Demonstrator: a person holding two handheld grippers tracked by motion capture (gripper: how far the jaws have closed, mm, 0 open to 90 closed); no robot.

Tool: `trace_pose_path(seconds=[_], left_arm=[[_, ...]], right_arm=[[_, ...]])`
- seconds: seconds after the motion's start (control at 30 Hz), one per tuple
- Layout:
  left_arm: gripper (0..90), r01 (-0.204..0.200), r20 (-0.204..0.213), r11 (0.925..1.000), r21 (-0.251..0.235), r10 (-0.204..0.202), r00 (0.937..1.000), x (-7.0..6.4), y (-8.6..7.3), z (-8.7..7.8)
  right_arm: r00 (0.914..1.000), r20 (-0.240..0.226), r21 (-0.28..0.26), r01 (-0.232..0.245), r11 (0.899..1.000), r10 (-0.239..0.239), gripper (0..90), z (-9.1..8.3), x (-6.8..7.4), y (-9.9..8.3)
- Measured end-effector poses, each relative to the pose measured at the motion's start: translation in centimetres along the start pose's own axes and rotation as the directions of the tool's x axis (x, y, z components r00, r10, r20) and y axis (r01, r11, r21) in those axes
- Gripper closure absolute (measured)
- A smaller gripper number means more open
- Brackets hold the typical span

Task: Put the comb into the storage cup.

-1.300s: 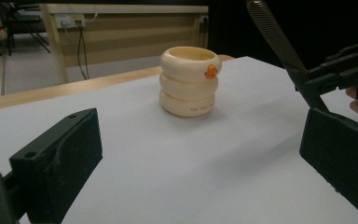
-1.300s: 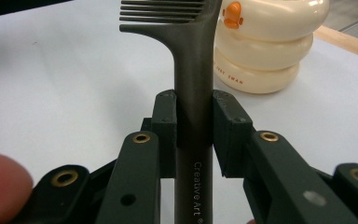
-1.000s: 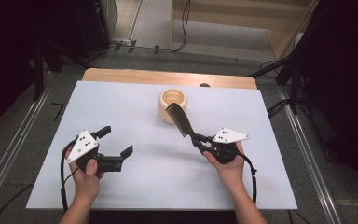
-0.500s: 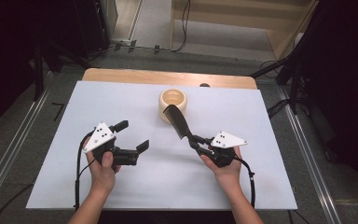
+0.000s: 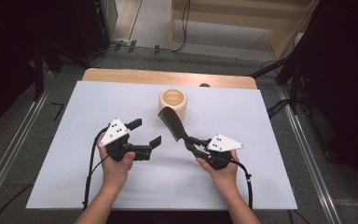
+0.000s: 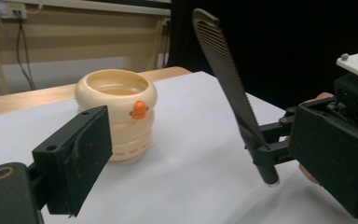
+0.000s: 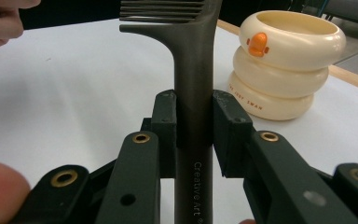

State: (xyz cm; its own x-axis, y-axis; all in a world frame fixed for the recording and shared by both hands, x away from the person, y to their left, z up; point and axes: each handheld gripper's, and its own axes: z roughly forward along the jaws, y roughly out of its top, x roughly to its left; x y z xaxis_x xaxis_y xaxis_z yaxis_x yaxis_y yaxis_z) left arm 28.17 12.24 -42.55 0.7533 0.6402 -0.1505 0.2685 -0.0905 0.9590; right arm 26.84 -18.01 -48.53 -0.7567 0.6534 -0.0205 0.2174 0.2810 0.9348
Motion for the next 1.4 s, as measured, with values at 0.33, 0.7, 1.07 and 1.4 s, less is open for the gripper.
trace_pose_path(seconds=[0.33,0.7,1.07,1.4], left_arm=[[22.6,0.061,0.022,0.9981,0.007,-0.061,0.9979,-0.5,0.2,1.1],[36.4,0.073,-0.012,0.9973,0.008,-0.073,0.9973,-1.5,0.4,2.0],[59.0,0.109,-0.004,0.9940,-0.015,-0.109,0.9941,-1.4,0.6,1.9],[72.7,0.133,0.015,0.9911,0.003,-0.133,0.9910,-1.4,0.5,2.1]], right_arm=[[0.9999,-0.006,-0.008,0.014,1.000,-0.014,70.5,0.2,0.6,0.1],[0.9994,-0.012,-0.004,0.033,0.999,-0.033,70.4,0.7,1.6,0.2],[0.9981,-0.018,-0.009,0.058,0.998,-0.058,70.4,1.2,2.7,0.4],[0.9977,-0.013,-0.016,0.066,0.998,-0.066,70.4,1.4,3.1,0.3]])
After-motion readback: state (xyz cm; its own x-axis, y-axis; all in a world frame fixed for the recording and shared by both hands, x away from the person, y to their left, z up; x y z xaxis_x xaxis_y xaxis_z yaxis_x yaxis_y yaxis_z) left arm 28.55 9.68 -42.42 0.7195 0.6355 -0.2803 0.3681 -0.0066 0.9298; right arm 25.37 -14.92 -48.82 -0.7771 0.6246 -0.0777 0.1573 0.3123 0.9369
